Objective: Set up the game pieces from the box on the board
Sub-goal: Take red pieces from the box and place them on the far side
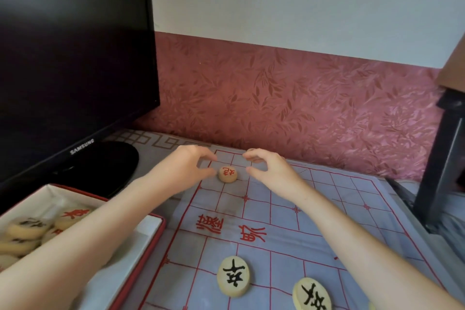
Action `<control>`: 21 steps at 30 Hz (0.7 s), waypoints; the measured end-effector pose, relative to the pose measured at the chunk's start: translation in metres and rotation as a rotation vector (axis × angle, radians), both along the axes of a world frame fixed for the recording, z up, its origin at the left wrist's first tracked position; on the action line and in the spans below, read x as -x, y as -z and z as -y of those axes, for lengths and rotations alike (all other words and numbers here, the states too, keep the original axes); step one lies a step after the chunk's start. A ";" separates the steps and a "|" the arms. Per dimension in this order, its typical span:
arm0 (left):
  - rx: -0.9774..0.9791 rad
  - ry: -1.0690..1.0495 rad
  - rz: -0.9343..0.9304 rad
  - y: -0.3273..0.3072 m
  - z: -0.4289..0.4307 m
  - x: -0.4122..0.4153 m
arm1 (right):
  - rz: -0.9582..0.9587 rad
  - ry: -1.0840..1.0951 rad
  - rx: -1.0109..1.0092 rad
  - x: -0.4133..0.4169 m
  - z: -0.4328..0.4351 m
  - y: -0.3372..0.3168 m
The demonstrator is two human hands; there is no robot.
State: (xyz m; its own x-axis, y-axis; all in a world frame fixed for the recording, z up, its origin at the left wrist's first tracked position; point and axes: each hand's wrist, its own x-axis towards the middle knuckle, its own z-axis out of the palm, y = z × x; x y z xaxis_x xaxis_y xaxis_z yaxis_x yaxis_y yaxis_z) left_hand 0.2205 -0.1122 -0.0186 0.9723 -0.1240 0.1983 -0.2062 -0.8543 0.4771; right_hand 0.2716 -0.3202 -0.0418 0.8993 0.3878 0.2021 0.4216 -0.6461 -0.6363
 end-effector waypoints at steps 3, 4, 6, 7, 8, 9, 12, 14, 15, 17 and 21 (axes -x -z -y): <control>0.012 -0.014 -0.013 -0.008 -0.024 0.028 | -0.007 -0.029 0.006 0.019 -0.011 -0.010; 0.026 -0.026 -0.026 -0.009 -0.034 0.037 | -0.016 -0.039 -0.001 0.026 -0.015 -0.012; 0.065 -0.043 -0.042 -0.012 -0.052 0.058 | -0.039 -0.071 -0.005 0.040 -0.024 -0.018; 0.085 -0.046 -0.042 -0.013 -0.061 0.069 | -0.052 -0.093 0.002 0.048 -0.029 -0.019; 0.102 -0.051 -0.041 -0.013 -0.069 0.079 | -0.065 -0.116 0.009 0.055 -0.035 -0.021; 0.117 -0.060 -0.040 -0.013 -0.076 0.089 | -0.079 -0.133 0.016 0.062 -0.040 -0.021; 0.150 -0.100 -0.028 -0.009 -0.099 0.121 | -0.094 -0.185 0.036 0.082 -0.062 -0.019; 0.149 -0.130 -0.026 -0.003 -0.115 0.139 | -0.103 -0.232 0.037 0.097 -0.079 -0.018; 0.153 -0.143 -0.026 0.000 -0.123 0.147 | -0.102 -0.262 0.042 0.105 -0.089 -0.018; 0.172 -0.177 -0.033 0.007 -0.135 0.162 | -0.086 -0.321 0.048 0.121 -0.108 -0.019; 0.197 -0.171 0.000 0.012 -0.147 0.183 | -0.045 -0.412 0.122 0.147 -0.143 -0.012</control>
